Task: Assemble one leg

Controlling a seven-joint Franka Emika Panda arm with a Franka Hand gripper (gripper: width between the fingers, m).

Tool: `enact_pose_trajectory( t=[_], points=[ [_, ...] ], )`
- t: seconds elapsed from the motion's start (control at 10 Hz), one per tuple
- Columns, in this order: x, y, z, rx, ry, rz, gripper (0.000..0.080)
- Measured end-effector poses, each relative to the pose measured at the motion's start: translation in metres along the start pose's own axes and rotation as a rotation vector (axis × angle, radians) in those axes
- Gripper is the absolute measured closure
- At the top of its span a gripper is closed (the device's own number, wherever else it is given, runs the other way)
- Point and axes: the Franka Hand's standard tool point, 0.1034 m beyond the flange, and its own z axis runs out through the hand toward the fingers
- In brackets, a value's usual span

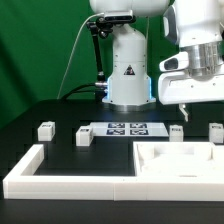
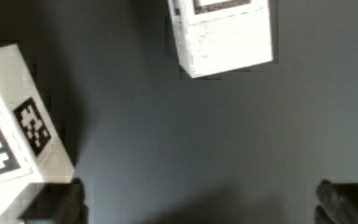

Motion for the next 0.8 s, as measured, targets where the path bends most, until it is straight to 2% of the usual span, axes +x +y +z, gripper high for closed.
enact_pose_trajectory(
  t=[0.1,0.3,0.5,0.6,0.8],
  points=[
    [-0.0086,-0.0047,0.0015,-0.009,-0.036,-0.033,0.0150],
    [-0.0118,-0.0037,0.0015,-0.030,-0.177,-0.084,0.0150],
    [-0.0118,-0.0062,0.0009,-0.036,-0.350,-0.118,0.0150],
    [-0.0107,-0.0044,0.0016,-0.041,-0.412,-0.101,0.0150],
    [-0.0165,0.0004,0.0002,-0.059,-0.616,-0.086,0.0150]
  ],
)
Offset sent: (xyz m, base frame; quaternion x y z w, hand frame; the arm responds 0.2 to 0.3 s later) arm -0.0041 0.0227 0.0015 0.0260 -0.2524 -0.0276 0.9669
